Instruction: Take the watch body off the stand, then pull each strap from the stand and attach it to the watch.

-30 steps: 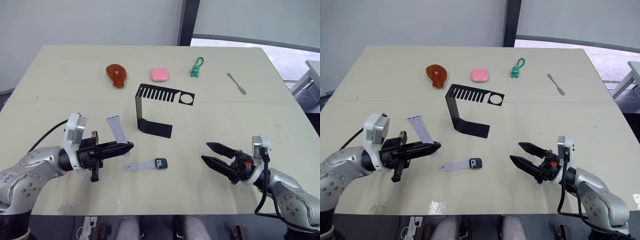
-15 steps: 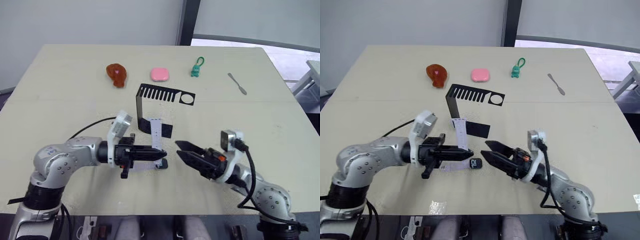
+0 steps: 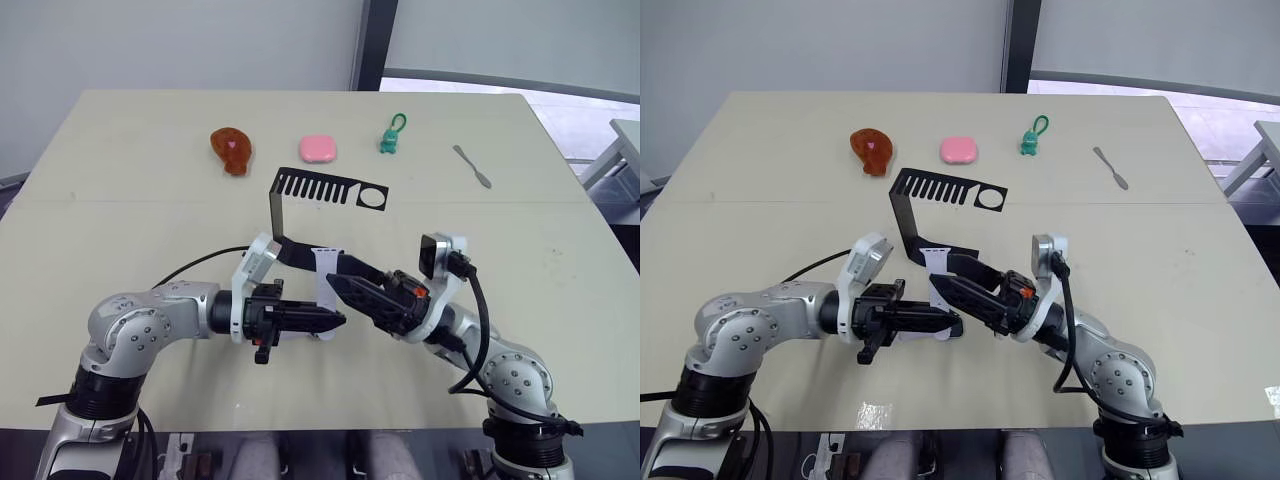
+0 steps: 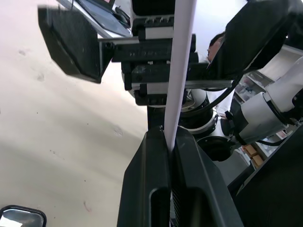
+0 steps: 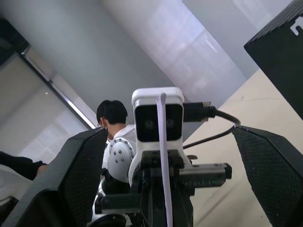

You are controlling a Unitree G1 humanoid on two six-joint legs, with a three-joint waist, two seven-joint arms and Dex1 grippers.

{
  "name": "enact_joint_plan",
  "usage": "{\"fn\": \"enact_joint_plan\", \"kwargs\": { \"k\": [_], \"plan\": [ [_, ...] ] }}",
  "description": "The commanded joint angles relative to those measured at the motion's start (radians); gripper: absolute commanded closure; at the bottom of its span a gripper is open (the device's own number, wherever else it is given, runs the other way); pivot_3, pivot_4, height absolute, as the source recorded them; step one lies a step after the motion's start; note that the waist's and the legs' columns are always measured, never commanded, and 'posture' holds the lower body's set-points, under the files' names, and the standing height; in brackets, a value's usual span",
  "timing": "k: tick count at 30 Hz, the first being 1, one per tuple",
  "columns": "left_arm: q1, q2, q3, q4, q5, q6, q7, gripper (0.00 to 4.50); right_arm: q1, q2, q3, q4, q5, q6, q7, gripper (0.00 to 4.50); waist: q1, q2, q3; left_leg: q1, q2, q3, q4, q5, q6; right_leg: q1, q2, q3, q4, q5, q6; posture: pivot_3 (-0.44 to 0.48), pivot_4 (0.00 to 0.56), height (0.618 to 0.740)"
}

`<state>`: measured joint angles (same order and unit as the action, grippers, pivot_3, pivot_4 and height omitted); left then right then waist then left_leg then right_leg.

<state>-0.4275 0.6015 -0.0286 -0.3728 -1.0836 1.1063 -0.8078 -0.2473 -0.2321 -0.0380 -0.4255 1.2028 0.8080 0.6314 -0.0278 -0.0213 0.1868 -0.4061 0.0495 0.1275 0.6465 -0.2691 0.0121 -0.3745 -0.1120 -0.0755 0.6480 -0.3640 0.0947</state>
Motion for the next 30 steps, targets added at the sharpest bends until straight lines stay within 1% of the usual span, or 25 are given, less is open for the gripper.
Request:
{"fn": "enact_joint_plan", "kwargs": {
  "k": [1, 4, 5, 7, 8, 9, 10, 14, 28, 30],
  "plan": [
    [0.005, -0.005, 0.004, -0.025, -0.009, -0.006, -0.004, 4.5, -0.027, 0.002, 0.002, -0.035, 0.042, 0.003, -0.025, 0.04, 0.001, 0.0, 0.0, 0.0, 0.0, 0.0, 0.0, 0.0, 0.0, 0.0, 0.0, 0.0, 0.0, 0.0, 0.0, 0.0, 0.15, 0.74],
    [0.029, -0.016, -0.002, -0.04, 0.002, -0.024, -0.001, 4.5, -0.031, -0.005, 0.007, -0.04, 0.035, 0.0, -0.023, 0.04, 0.001, 0.0, 0.0, 0.0, 0.0, 0.0, 0.0, 0.0, 0.0, 0.0, 0.0, 0.0, 0.0, 0.0, 0.0, 0.0, 0.15, 0.74],
    [0.033, -0.022, 0.004, -0.043, -0.005, -0.025, 0.003, 4.5, -0.033, -0.007, 0.007, -0.041, 0.031, -0.003, -0.019, 0.27, 0.001, 0.0, 0.0, 0.0, 0.0, 0.0, 0.0, 0.0, 0.0, 0.0, 0.0, 0.0, 0.0, 0.0, 0.0, 0.0, 0.15, 0.74],
    [0.036, -0.028, 0.01, -0.046, -0.006, -0.028, 0.008, 4.5, -0.04, -0.001, 0.001, -0.038, 0.036, -0.009, -0.031, 0.89, 0.001, 0.0, 0.0, 0.0, 0.0, 0.0, 0.0, 0.0, 0.0, 0.0, 0.0, 0.0, 0.0, 0.0, 0.0, 0.0, 0.15, 0.74],
    [0.036, -0.028, 0.01, -0.045, -0.003, -0.029, 0.007, 4.5, -0.042, -0.001, 0.0, -0.036, 0.038, -0.008, -0.033, 1.47, 0.001, 0.0, 0.0, 0.0, 0.0, 0.0, 0.0, 0.0, 0.0, 0.0, 0.0, 0.0, 0.0, 0.0, 0.0, 0.0, 0.15, 0.74],
    [0.036, -0.026, 0.01, -0.044, 0.002, -0.032, 0.003, 4.5, -0.045, -0.008, 0.002, -0.034, 0.028, -0.007, -0.031, 1.84, 0.001, 0.0, 0.0, 0.0, 0.0, 0.0, 0.0, 0.0, 0.0, 0.0, 0.0, 0.0, 0.0, 0.0, 0.0, 0.0, 0.15, 0.74],
    [0.035, -0.027, 0.016, -0.038, 0.005, -0.037, 0.003, 4.5, -0.044, -0.019, 0.006, -0.033, 0.02, -0.001, -0.02, 2.36, 0.0, 0.0, 0.0, 0.0, 0.0, 0.0, 0.0, 0.0, 0.0, 0.0, 0.0, 0.0, 0.0, 0.0, 0.0, 0.0, 0.15, 0.74],
    [0.029, -0.031, 0.036, -0.026, -0.001, -0.046, 0.01, 4.5, -0.044, -0.028, 0.009, -0.028, 0.016, 0.0, -0.028, 2.36, 0.001, 0.0, 0.0, 0.0, 0.0, 0.0, 0.0, 0.0, 0.0, 0.0, 0.0, 0.0, 0.0, 0.0, 0.0, 0.0, 0.15, 0.74],
    [0.045, -0.037, 0.025, -0.037, 0.006, -0.052, 0.014, 4.5, -0.053, -0.03, 0.025, -0.031, 0.037, 0.009, -0.039, 2.36, 0.001, 0.0, 0.0, 0.0, 0.0, 0.0, 0.0, 0.0, 0.0, 0.0, 0.0, 0.0, 0.0, 0.0, 0.0, 0.0, 0.15, 0.74],
    [0.044, -0.038, 0.029, -0.032, 0.01, -0.058, 0.014, 4.5, -0.058, -0.031, 0.026, -0.027, 0.037, 0.01, -0.037, 2.91, 0.001, 0.0, 0.0, 0.0, 0.0, 0.0, 0.0, 0.0, 0.0, 0.0, 0.0, 0.0, 0.0, 0.0, 0.0, 0.0, 0.15, 0.74]
  ]
}}
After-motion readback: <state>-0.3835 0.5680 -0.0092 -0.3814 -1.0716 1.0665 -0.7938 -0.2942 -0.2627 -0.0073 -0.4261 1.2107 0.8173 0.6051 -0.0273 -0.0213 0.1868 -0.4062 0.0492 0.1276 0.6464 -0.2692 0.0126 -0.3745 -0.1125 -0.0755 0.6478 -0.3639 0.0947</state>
